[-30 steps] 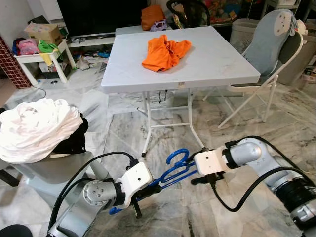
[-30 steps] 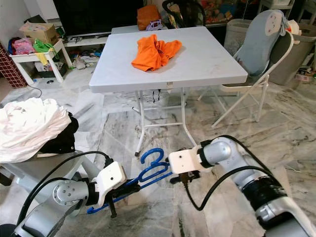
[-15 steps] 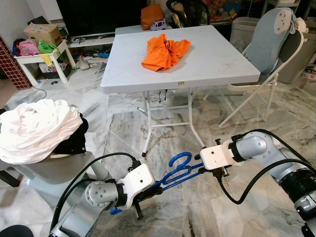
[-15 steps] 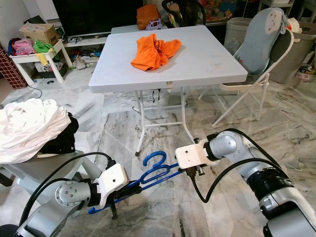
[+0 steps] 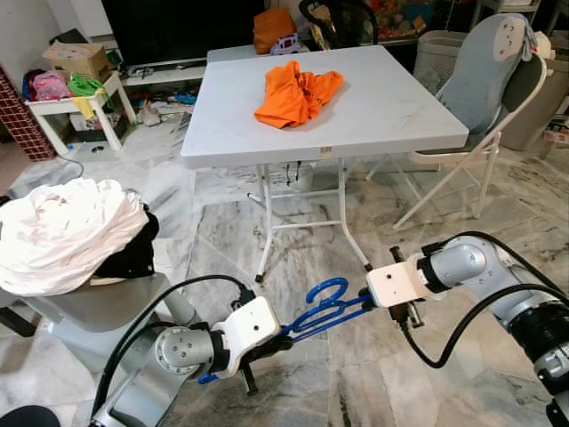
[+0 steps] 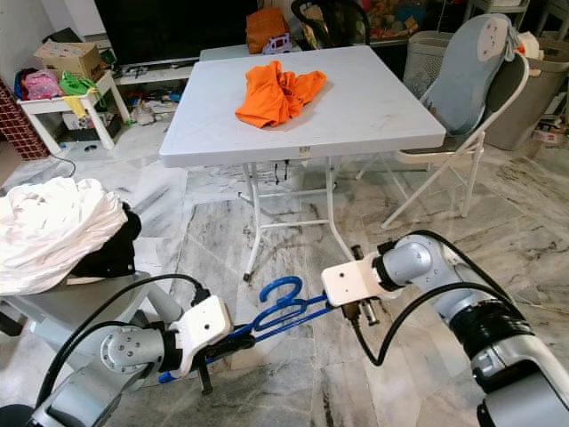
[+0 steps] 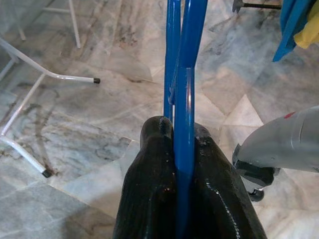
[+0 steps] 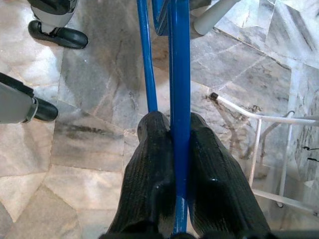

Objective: Hang hanger

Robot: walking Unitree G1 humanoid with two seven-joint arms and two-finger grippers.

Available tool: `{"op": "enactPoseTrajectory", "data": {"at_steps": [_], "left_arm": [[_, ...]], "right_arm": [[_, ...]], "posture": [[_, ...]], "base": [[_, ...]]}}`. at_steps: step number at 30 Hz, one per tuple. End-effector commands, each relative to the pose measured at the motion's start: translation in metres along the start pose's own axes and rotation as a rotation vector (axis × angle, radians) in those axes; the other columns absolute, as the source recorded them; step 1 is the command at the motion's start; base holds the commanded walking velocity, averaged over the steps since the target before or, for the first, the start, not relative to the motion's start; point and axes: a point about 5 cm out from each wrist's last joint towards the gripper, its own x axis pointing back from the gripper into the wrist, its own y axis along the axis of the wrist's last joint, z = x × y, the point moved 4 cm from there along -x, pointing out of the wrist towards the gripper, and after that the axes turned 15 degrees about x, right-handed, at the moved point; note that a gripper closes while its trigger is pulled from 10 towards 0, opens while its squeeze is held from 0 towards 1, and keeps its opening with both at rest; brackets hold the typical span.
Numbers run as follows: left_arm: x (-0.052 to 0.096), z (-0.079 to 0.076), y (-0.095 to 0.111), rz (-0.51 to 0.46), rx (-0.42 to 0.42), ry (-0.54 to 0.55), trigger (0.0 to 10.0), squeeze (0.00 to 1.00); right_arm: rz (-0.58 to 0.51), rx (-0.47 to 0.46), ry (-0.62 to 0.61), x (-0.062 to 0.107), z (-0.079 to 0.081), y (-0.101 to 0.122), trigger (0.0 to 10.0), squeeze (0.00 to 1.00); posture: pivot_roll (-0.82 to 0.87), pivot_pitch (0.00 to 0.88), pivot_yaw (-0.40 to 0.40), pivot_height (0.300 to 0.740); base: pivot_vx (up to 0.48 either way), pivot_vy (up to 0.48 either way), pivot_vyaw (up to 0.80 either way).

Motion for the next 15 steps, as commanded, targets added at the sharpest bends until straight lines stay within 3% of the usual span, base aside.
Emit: {"op": "enactPoseTrajectory", "data": {"at_steps": [1,2,3,15], "left_arm": [[0.002,0.007,-0.003,0.021,-0.021,0.027,10.0,0.00],[0.002,0.007,-0.004,0.020,-0.020,0.032,10.0,0.03],[0.002,0.009,-0.006,0.016,-0.006,0.052,10.0,1.00],[0.001,0.008,0.009,-0.091,-0.044,0.098,10.0,1.00]], "right_arm": [[0.012,-0.009,0.015,0.006,0.000,-0.004,0.0,0.00],[0.010,-0.011,0.015,0.005,0.001,-0.004,0.0,0.00],[0.009,-0.014,0.016,0.005,0.002,-0.004,0.0,0.00],[0.102,-0.039,-0.065,-0.004,-0.004,-0.018,0.0,0.00]], "posture": [[-0.08,0.000,0.069,0.740],[-0.08,0.000,0.069,0.740],[-0.08,0.000,0.069,0.740],[-0.07,0.000,0.055,0.740]], "base": [[0.000,0.000,0.00],[0.000,0.000,0.00],[0.000,0.000,0.00],[0.000,0.000,0.00]]}}
